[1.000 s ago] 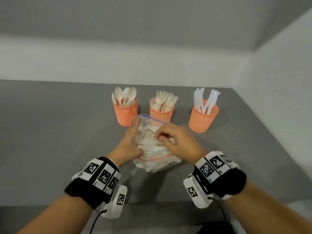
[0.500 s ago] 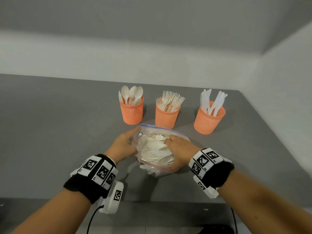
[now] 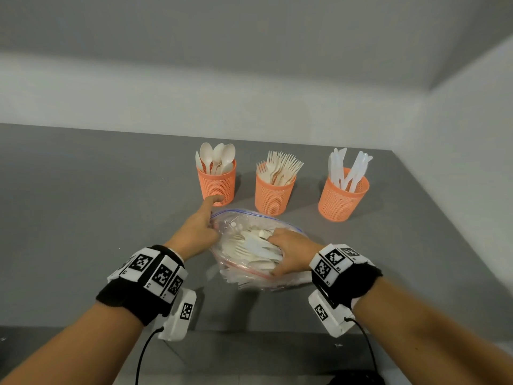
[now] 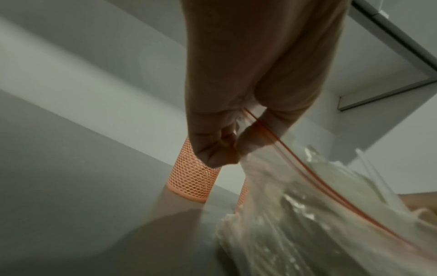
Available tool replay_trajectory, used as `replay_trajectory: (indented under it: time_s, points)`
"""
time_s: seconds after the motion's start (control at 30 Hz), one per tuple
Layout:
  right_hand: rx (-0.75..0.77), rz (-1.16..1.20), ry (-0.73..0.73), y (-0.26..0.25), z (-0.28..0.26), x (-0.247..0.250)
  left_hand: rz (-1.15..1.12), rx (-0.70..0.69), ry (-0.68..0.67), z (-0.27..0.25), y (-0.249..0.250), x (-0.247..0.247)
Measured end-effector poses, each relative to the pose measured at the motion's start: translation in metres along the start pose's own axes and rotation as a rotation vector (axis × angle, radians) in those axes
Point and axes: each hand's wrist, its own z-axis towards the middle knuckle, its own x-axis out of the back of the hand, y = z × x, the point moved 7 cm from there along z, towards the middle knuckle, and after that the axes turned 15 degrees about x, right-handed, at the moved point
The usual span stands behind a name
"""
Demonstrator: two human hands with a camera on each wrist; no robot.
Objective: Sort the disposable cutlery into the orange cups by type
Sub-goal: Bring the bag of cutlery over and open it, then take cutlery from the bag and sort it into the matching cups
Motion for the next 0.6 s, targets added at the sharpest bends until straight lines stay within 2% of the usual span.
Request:
replay_trajectory:
  time_s: [0.1, 0.2, 0.3, 0.37, 0.43, 0.53, 0.6]
  points:
    - [0.016, 0.194, 0.107, -0.001, -0.006, 0.004, 0.136, -0.012, -0.078, -0.004, 0.001, -0.003]
    - [-0.004, 0.252, 0.181, 0.002, -0.009, 0.005, 0.331, -0.030, -0.130, -0.004, -0.005, -0.009]
    - [-0.013, 0.274, 0.171, 0.002, -0.006, 0.003, 0.445, 0.012, -0.131, -0.003, -0.016, -0.013]
    - [0.016, 0.233, 0.130, -0.004, -0.004, -0.001, 0.412, -0.003, -0.076, -0.002, -0.015, -0.012]
    - [0.025, 0.235, 0.139, -0.010, -0.003, -0.002, 0.257, -0.065, -0.015, -0.003, -0.006, -0.009]
    - [-0.038, 0.439, 0.270, -0.004, -0.011, 0.008, 0.056, -0.160, -0.016, -0.008, 0.005, -0.006]
    - [-0.121, 0.608, 0.340, 0.007, -0.020, 0.014, 0.126, -0.191, 0.025, -0.009, 0.006, -0.003]
